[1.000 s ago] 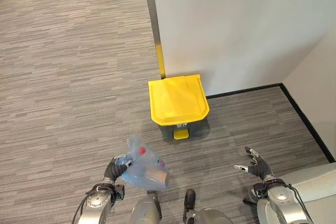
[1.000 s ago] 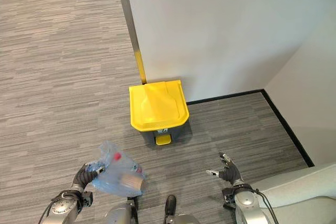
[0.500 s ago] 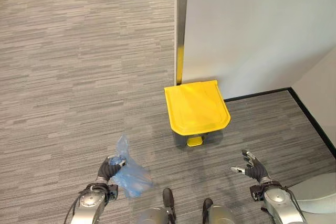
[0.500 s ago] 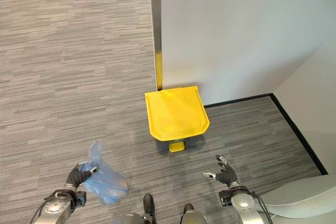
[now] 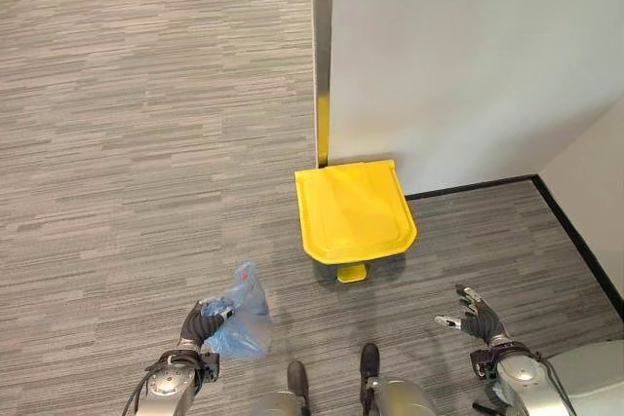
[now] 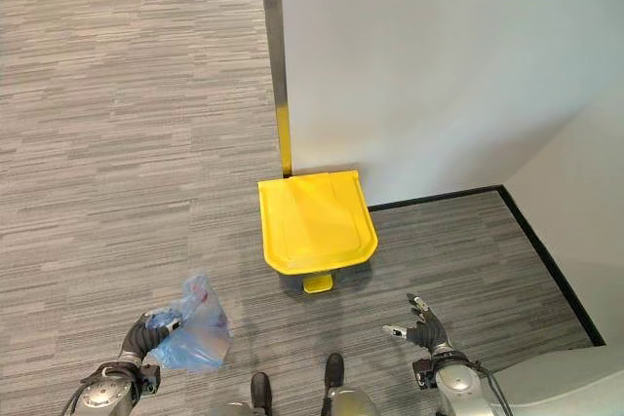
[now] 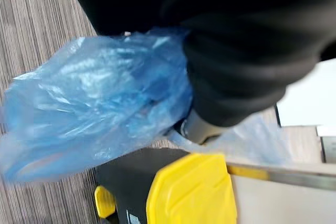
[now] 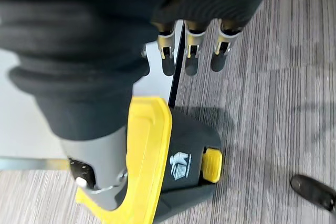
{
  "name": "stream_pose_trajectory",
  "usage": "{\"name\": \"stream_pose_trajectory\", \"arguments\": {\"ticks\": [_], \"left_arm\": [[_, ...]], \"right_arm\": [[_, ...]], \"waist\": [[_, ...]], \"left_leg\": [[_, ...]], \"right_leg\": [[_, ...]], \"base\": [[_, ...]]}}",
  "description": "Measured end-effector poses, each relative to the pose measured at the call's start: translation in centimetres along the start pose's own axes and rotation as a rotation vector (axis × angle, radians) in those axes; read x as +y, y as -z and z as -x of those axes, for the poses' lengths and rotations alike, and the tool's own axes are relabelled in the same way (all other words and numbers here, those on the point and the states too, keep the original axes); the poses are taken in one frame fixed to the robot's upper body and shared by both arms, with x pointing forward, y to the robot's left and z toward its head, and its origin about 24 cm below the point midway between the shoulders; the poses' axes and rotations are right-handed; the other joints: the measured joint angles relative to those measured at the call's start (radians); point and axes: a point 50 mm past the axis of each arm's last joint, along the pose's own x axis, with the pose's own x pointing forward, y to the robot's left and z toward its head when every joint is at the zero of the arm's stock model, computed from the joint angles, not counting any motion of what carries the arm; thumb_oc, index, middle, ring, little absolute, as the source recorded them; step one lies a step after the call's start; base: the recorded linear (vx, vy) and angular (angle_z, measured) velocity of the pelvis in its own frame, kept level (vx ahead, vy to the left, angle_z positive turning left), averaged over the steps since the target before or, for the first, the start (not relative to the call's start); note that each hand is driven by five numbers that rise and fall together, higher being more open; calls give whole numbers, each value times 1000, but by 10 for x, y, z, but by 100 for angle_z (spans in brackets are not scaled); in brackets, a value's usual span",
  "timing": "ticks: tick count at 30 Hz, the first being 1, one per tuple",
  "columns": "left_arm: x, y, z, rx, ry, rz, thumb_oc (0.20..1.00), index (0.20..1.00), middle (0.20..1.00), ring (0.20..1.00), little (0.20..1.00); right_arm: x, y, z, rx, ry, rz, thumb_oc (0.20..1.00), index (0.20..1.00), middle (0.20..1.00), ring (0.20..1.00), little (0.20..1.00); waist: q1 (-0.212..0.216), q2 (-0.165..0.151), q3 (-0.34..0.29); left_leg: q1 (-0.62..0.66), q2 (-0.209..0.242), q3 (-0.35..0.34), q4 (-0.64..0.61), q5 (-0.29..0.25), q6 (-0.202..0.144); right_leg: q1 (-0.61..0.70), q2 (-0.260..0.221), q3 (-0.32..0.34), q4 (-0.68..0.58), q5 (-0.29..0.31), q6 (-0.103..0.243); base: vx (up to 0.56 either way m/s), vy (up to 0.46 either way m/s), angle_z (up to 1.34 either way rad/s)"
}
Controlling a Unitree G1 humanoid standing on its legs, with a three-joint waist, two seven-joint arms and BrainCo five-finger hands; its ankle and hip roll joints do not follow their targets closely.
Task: Gather garbage on tea table into small bin, then transfer packed bag to large trash can.
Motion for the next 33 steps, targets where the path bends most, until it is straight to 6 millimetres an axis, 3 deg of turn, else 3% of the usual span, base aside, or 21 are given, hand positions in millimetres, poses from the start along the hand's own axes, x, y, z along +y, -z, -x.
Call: {"name": "stream_pose_trajectory", "arguments": {"ticks": [2, 7, 12, 17, 18, 19, 21, 23, 24, 26, 28, 31, 32, 33], "left_arm": [[-3, 0, 0, -1, 7, 6, 200, 200, 200, 200, 200], [-3, 0, 0, -1, 14, 6, 200, 200, 200, 200, 200], [-3, -1, -1, -3, 14, 5, 200, 200, 200, 200, 200], [0, -4, -2, -10, 7, -6, 200, 200, 200, 200, 200], [3, -7, -4, -18, -4, -12, 200, 200, 200, 200, 200], [7, -11, -6, -31, -26, -14, 200, 200, 200, 200, 200], [10, -15, -7, -42, -40, -19, 200, 200, 200, 200, 200], [12, -17, -11, -47, -56, -9, 200, 200, 200, 200, 200], [12, -19, -15, -44, -63, 0, 200, 200, 200, 200, 200], [13, -24, -19, -56, -69, -1, 200, 200, 200, 200, 200], [9, -30, -23, -74, -66, 6, 200, 200, 200, 200, 200], [6, -23, -19, -53, -46, -12, 200, 200, 200, 200, 200], [-3, -25, -22, -60, -29, 3, 200, 200, 200, 200, 200], [-7, -25, -22, -58, -12, -2, 200, 200, 200, 200, 200]], "right_arm": [[-3, 0, 0, 0, 12, -5, 1000, 1000, 1000, 1000, 1000], [-4, 0, 0, -2, 20, -8, 1000, 1000, 1000, 1000, 1000], [-4, -3, -2, -10, 20, -8, 1000, 1000, 1000, 1000, 1000], [-2, -4, -2, -13, 16, -16, 1000, 1000, 1000, 1000, 1000], [-1, -4, -2, -12, 15, -18, 1000, 1000, 1000, 1000, 1000], [1, -3, -2, -9, 9, -20, 1000, 1000, 1000, 1000, 1000], [2, -7, -3, -20, 5, -18, 1000, 1000, 1000, 1000, 1000], [2, -8, -4, -26, 3, -13, 1000, 1000, 1000, 1000, 1000], [1, -15, -7, -46, 7, -18, 1000, 1000, 1000, 1000, 1000], [2, -13, -6, -39, 5, -30, 1000, 1000, 1000, 1000, 1000], [-1, -6, -4, -17, 19, -39, 1000, 1000, 1000, 1000, 1000], [-5, 11, 6, 35, 43, -61, 1000, 1000, 1000, 1000, 1000], [-14, 14, 5, 50, 82, -81, 1000, 1000, 1000, 1000, 1000], [-17, 17, 6, 64, 95, -88, 1000, 1000, 1000, 1000, 1000]], "waist": [[-1, 1, -1], [-1, 2, -3], [2, -4, -8], [-1, -6, -4], [-1, -13, 4], [-5, -14, 23], [-6, -24, 35], [-20, -21, 62], [-32, -5, 84], [-52, -20, 92], [-59, -37, 101], [-77, -46, 93], [-87, -10, 97], [-106, 9, 95]], "left_leg": [[5, 3, -3, -1, 0, -1], [23, 4, -3, -4, -3, -6], [-11, -17, -2, -3, -11, -12], [-42, -53, 0, -1, -23, 25], [-38, -73, -1, -2, -30, 35], [-21, -98, -4, -9, -31, 67], [-22, -104, -3, -8, -34, 74], [-24, -103, -26, 18, -43, 111], [-27, -95, -55, 41, -53, 107], [-21, -120, -85, 42, -65, 98], [-20, -146, -124, 84, -117, 82], [17, -153, -237, 113, -179, 51], [19, -108, -291, 117, -200, 28], [18, -74, -335, 131, -220, 10]], "right_leg": [[28, 7, -5, -42, 23, -16], [53, 10, -6, -62, 32, -19], [3, -6, 11, -39, 32, 5], [-108, -51, 37, 127, -11, 39], [-152, -76, 47, 224, -47, 53], [-235, -108, 71, 362, -118, 73], [-269, -108, 69, 334, -122, 77], [-325, -87, 70, 297, -101, 87], [-331, -73, 70, 214, -87, 111], [-365, -85, 68, 70, -67, 143], [-394, -106, 73, 18, -66, 142], [-329, -116, 115, 92, -77, 119], [-363, -81, 121, 214, -100, 55], [-365, -61, 122, 270, -144, 38]], "base": [[48, 24, 5], [12, 75, 1], [-7, 151, -7], [53, 162, -5], [221, 116, -2], [178, 78, 1], [228, 29, 11], [293, 5, 18], [289, -28, 43], [327, -66, 63], [285, -88, 75], [393, -198, 107], [269, -240, 142], [216, -198, 112]]}}
